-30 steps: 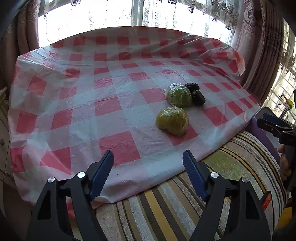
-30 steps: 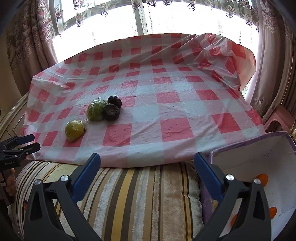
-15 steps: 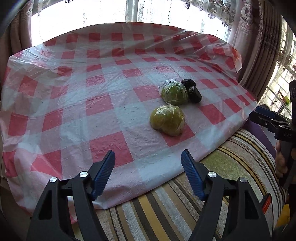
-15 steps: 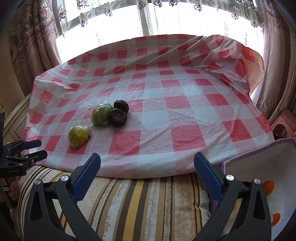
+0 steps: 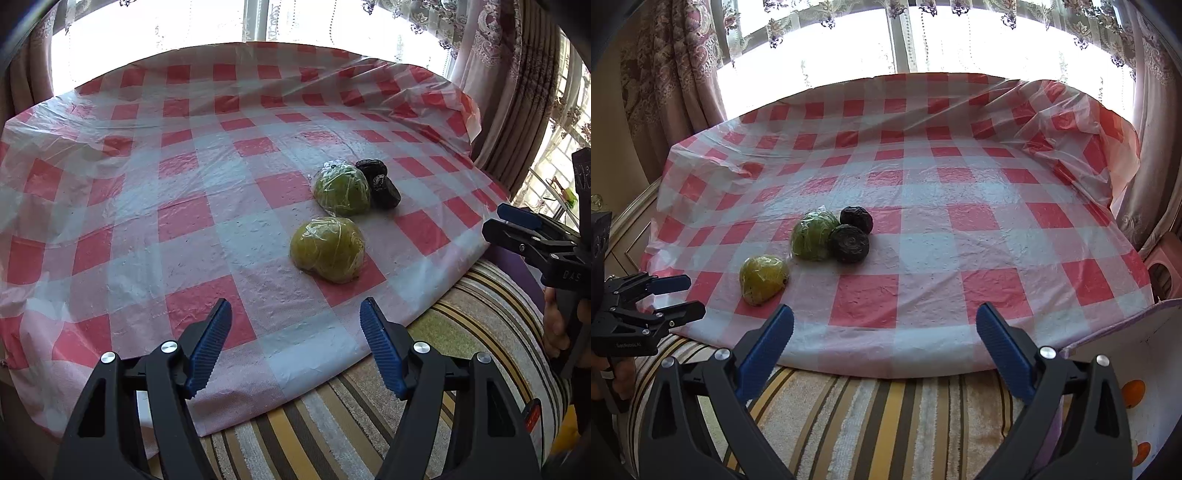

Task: Organize fruits
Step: 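Close the left gripper around the wrapped yellow-green fruit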

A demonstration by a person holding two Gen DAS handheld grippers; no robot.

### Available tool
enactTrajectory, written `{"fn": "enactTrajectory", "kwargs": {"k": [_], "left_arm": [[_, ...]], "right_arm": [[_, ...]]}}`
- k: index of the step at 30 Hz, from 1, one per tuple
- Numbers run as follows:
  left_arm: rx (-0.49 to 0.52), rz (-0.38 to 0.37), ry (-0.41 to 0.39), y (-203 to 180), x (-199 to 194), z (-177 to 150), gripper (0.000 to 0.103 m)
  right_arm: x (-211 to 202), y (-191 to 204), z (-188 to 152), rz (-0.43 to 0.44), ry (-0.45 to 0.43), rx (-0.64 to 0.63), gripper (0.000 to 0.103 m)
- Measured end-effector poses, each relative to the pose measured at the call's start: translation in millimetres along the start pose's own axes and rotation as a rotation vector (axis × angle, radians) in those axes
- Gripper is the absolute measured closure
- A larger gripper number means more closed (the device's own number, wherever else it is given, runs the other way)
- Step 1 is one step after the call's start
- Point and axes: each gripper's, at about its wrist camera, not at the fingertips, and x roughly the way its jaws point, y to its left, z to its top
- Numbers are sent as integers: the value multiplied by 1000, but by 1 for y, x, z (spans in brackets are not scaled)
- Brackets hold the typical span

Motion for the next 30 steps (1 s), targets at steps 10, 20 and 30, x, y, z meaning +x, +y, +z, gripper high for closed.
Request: {"fn": "enactTrajectory", "kwargs": {"k": [10,20,30], "left_arm": [[15,-30,6,-4,9,8,37],[81,-61,40,-21,36,34,38],[179,0,97,-37,73,52,38]], "right_arm": [[11,7,7,6,2,-12,5],[33,13,21,0,22,-31,6],[65,16,37,-16,60,-48,8]]}}
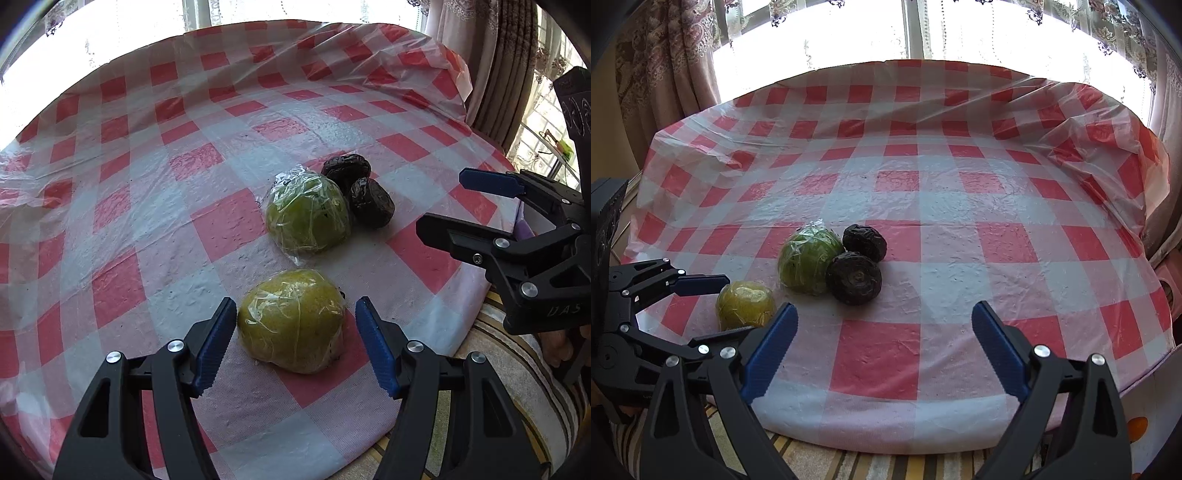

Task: Organize fruits
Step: 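Close the left gripper around the wrapped yellow-green fruit, then close the right gripper on a dark date while the left holds its fruit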

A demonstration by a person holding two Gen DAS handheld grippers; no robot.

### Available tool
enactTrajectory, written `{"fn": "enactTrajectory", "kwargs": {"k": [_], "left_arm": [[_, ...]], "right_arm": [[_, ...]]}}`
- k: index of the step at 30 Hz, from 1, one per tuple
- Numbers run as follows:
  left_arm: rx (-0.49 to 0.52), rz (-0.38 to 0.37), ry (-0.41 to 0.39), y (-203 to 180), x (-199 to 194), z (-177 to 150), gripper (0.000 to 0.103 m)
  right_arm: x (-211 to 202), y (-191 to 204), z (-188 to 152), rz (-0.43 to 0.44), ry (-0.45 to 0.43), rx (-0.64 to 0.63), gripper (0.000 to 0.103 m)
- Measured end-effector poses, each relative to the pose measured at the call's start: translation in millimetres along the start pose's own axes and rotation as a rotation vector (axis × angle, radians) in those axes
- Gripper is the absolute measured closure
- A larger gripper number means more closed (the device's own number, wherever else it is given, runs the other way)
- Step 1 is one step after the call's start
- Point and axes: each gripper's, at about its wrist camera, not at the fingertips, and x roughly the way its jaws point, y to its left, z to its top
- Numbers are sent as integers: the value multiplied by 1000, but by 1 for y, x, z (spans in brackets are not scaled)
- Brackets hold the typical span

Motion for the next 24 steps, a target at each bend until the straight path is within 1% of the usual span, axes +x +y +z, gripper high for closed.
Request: {"fn": "enactTrajectory", "kwargs": {"k": [4,6,9,13,17,20,22,24], "left_arm": [[28,24,19,-3,7,0,38],[27,20,15,-2,5,-1,43],[26,23,11,-2,4,-3,43],[5,21,2,-1,1,-7,44],[-35,14,-9,4,-4,-11,44],[-59,13,-13,8,-6,-13,44],[-74,16,-18,10,-7,-13,44],[-85,19,-24,12,-9,-14,44]], "right_arm": [[8,1,5,1,10,1,8],[13,1,8,5,20,2,8],[22,2,12,3,37,4,8],[32,1,17,18,63,17,15],[41,-3,20,59,82,62,17],[47,-7,21,88,96,93,21],[51,-9,22,103,109,104,27],[53,-9,22,106,109,108,29]]}}
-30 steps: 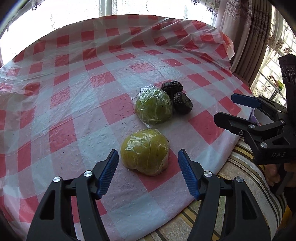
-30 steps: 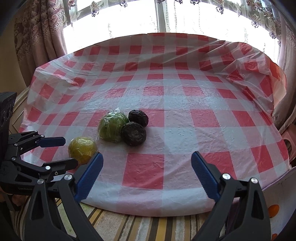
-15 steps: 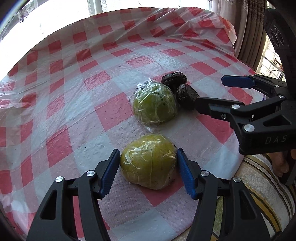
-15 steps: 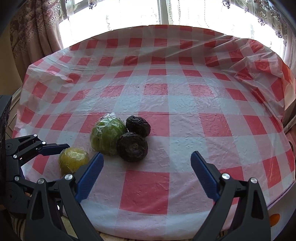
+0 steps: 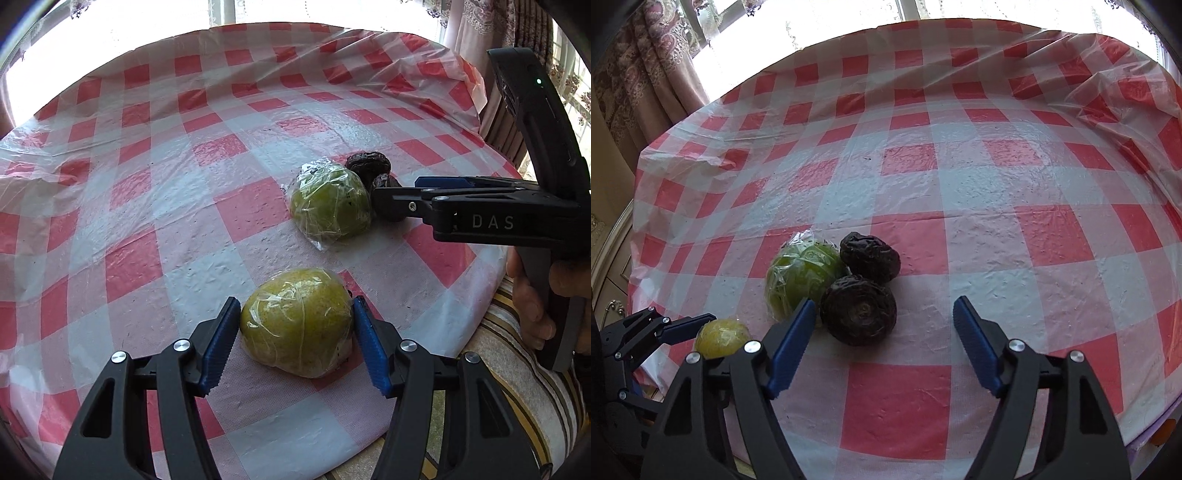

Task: Organize fruits
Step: 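Close the right gripper on a dark date while the left holds its fruit, then carry the yellow-green fruit and the date over the white box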

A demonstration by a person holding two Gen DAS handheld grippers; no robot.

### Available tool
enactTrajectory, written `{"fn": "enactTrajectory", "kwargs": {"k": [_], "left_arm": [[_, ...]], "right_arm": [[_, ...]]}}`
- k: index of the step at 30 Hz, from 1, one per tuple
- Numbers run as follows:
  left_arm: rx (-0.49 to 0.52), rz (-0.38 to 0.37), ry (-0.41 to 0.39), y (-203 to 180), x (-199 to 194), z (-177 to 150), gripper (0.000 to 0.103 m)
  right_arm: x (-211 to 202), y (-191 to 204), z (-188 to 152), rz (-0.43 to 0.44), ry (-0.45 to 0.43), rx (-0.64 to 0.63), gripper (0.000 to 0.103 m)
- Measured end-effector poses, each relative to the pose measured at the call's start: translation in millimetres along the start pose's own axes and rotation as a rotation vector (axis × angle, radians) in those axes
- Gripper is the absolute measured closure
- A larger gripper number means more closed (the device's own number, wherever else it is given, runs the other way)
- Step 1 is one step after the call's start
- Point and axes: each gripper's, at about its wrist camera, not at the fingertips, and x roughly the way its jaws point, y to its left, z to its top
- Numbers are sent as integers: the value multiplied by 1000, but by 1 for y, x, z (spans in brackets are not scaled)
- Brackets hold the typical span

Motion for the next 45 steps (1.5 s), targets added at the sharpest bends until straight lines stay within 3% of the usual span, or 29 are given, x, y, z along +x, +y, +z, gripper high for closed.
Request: {"fn": "enactTrajectory", "kwargs": {"k": [3,6,27,45], "left_arm": [[-13,4,-7,2,-2,-1,44],[-19,3,-9,3,-4,-1,44],[-53,12,-33,4,-21,-7,44],[-2,26,-56,-11,-43,0,44]], "right_arm": [[1,1,0,13,0,-7,35],[2,4,-1,29,7,-24,61],[-34,5,-22,-11,-46,-66,62],[-73,-12,-49,-15,-62,-33,62]]}}
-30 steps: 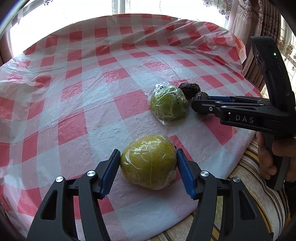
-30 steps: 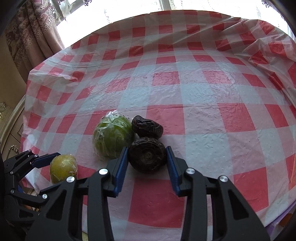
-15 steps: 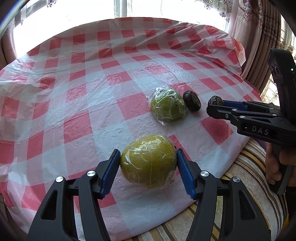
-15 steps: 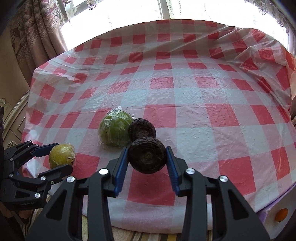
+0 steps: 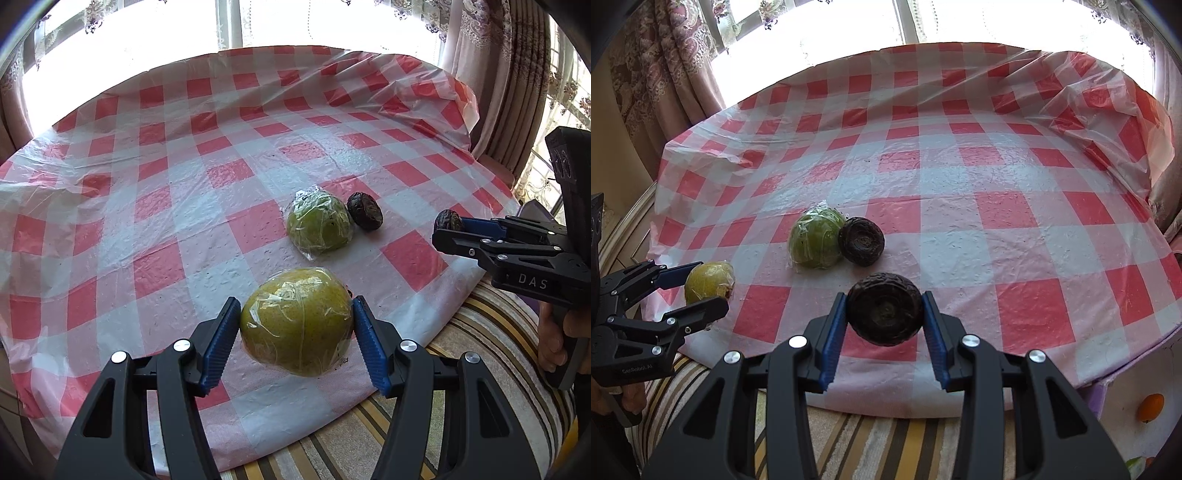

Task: Organize fruits
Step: 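Carry the yellow-green fruit and the date over the white box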

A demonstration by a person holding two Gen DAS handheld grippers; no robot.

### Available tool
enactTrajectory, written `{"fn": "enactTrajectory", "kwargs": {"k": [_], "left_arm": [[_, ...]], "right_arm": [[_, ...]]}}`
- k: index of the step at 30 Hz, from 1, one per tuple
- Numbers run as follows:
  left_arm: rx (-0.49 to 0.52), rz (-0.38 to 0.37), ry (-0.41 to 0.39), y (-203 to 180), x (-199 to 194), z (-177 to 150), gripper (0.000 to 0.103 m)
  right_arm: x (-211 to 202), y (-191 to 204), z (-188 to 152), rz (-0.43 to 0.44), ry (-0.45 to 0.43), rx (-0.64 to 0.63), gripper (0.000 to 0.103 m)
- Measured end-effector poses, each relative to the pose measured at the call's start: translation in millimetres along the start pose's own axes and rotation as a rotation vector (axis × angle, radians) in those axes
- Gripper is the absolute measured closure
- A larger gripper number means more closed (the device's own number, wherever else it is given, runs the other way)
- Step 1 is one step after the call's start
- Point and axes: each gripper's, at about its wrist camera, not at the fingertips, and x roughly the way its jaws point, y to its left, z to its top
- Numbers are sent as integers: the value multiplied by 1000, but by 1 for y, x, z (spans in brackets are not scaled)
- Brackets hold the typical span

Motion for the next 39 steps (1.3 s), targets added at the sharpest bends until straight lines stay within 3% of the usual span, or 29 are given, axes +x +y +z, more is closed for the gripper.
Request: {"fn": "enactTrajectory", "kwargs": {"k": [17,39], "left_arm": [[111,-3,-29,-40,-22,22,44],[365,-61,-17,-145,-24,50,44]], "right_arm": [[-42,-30,-26,-37,-17,29,63],[-102,-110,-64,-151,-59,144,63]]}}
